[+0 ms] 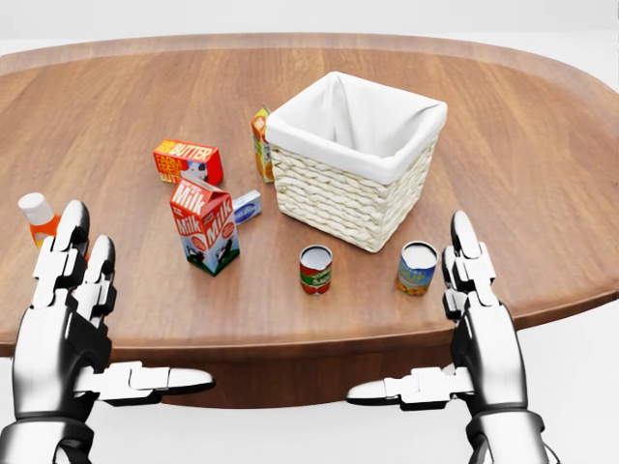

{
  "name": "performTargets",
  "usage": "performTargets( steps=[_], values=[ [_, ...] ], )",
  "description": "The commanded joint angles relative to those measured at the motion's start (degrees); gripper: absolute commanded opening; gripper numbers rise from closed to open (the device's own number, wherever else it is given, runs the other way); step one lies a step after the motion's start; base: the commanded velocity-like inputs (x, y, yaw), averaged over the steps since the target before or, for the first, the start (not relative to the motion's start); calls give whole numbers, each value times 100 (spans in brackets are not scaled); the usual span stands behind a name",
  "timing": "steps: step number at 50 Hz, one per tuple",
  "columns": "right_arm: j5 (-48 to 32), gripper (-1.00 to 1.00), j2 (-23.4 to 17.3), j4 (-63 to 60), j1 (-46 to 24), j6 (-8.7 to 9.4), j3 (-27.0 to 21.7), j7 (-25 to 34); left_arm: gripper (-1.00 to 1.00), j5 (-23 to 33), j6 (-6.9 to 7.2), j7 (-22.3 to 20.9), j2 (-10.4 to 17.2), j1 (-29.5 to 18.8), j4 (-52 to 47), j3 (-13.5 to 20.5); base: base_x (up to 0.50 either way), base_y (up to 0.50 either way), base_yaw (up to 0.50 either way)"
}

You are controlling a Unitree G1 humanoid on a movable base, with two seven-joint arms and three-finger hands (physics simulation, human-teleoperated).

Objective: Pick up the alphabet soup, and put it in the basket.

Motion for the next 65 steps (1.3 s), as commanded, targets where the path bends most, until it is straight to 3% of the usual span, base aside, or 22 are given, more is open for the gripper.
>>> performTargets(
  steps=[1,24,38,65],
  values=[
    [-187,100,-25,-296,8,141,-11,22,100,-23,0,15,-7,-22,-157,5,0,-36,0],
    [-247,100,-78,-528,-207,206,-109,218,100,21,0,133,87,-555,-232,41,0,-36,0],
    [-642,100,-134,-540,-602,206,-45,363,100,-14,0,207,127,-722,-228,99,0,-1,0],
    [-660,100,-88,-583,-604,206,9,420,100,-149,0,202,138,-678,-536,136,37,-3,0]
  ],
)
